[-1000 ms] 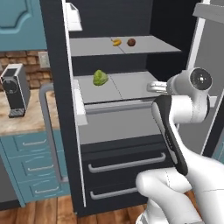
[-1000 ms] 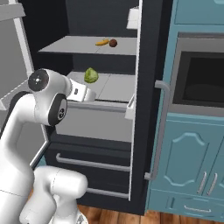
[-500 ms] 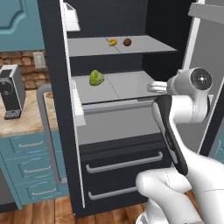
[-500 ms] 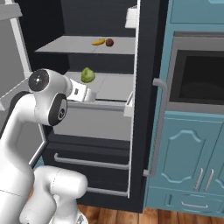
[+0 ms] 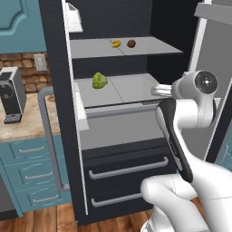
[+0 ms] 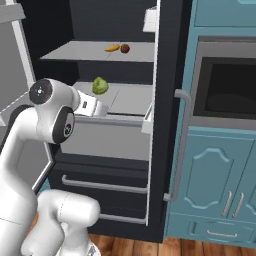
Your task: Place the pear in the correct fridge rack based on whether it is a fruit or vegetable. Finally, close the fridge door.
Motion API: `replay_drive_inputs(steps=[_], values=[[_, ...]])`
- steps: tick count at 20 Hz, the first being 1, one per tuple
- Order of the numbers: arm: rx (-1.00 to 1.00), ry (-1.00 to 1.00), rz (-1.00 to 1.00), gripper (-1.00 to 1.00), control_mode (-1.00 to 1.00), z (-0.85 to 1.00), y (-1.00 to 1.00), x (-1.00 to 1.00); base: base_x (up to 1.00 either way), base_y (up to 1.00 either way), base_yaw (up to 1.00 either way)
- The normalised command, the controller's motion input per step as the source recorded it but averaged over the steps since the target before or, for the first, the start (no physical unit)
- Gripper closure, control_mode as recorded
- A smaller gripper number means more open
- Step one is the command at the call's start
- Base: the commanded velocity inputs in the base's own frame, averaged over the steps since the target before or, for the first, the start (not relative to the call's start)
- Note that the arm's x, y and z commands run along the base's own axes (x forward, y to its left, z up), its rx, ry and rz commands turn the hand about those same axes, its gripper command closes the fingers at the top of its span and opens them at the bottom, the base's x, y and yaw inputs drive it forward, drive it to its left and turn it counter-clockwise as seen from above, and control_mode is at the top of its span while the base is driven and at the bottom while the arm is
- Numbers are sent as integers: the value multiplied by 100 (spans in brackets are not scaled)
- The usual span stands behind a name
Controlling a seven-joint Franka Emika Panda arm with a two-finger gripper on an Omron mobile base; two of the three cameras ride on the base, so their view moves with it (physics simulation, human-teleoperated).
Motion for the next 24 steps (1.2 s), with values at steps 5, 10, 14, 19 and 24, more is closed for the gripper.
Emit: replay_drive_inputs(steps=[5,10,14,19,24], values=[[-3,0,0,-100,-100,-5,21,-19,0,0,0],[-5,0,0,-100,-100,-5,32,-15,0,0,0],[-3,0,6,-100,-100,0,22,-64,0,0,0],[0,0,9,-100,-100,0,5,-96,0,0,0],[-7,0,19,-100,-100,0,38,-91,0,0,0]])
